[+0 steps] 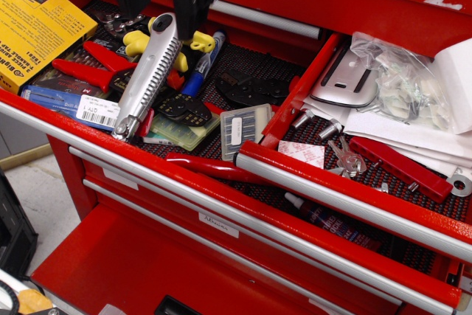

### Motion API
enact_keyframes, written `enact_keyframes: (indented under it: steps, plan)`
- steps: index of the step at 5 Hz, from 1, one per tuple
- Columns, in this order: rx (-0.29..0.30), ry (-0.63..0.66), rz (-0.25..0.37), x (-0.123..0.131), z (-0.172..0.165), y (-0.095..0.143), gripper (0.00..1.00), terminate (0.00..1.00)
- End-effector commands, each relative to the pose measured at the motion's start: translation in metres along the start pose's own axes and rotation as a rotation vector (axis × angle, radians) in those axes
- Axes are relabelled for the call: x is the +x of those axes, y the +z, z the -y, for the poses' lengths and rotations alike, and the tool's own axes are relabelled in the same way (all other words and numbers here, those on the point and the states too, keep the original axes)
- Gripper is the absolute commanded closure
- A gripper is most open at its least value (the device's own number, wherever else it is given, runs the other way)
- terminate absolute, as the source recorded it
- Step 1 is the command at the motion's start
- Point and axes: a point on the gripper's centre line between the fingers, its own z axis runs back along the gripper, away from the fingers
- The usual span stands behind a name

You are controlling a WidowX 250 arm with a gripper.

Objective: Pick up box cutter and put into drawer

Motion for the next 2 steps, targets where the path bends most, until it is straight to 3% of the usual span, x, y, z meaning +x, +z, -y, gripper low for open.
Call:
enact_keyframes:
  steps: [1,2]
  plan:
    - [-0.014,0.046,0.046,0.015,-0.009,-0.028,0.0,0.0]
    - [0.032,0.067,0.038,0.015,-0.023,-0.034,0.0,0.0]
